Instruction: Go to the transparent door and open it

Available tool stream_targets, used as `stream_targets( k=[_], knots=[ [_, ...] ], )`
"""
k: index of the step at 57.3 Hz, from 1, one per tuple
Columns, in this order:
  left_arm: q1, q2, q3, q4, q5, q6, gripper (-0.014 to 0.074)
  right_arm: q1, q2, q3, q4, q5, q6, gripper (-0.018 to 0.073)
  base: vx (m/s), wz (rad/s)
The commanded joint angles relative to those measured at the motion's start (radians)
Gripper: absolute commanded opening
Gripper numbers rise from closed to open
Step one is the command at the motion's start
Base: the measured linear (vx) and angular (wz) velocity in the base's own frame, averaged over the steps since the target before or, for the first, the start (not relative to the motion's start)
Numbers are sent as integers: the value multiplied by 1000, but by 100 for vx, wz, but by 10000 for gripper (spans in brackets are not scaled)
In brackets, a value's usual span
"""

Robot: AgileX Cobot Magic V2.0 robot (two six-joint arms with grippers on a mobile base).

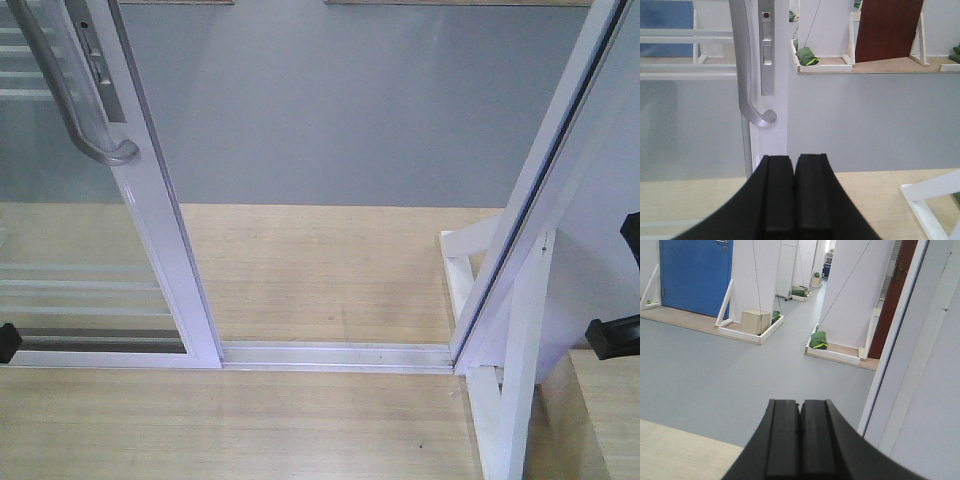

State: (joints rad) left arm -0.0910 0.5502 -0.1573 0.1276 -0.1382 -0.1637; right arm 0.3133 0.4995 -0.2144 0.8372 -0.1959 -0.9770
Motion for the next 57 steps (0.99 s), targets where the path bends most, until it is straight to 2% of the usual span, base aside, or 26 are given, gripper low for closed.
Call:
stream_targets(
  k=[1, 17, 24, 30, 37, 42, 45, 57],
  knots=[
    [0, 2, -23, -3, -83, -8, 0, -5, 2, -30, -14, -49, -5, -1, 0, 0],
    [0, 0, -23, -3, -81, -8, 0, -5, 2, -30, -14, -49, -5, -1, 0, 0],
    [-1, -73, -23, -4, -72, -15, 0, -5, 2, -30, -14, -49, -5, -1, 0, 0],
    [-16, -194, 7, 0, -8, 1, 0, -5, 2, -30, -14, -49, -5, -1, 0, -1],
    [-25, -390, 126, -2, 72, -8, 0, -5, 2, -30, -14, -49, -5, -1, 0, -1],
    [-25, -512, 210, -3, 75, -12, 0, -5, 2, -30, -14, -49, -5, -1, 0, 0],
    [-25, -570, 199, -2, 171, -11, 0, -5, 2, -30, -14, -49, -5, -1, 0, 0],
    [-27, -574, 198, 6, 253, 1, 0, -5, 3, -30, -14, -48, -5, -1, 0, 0]
  ],
)
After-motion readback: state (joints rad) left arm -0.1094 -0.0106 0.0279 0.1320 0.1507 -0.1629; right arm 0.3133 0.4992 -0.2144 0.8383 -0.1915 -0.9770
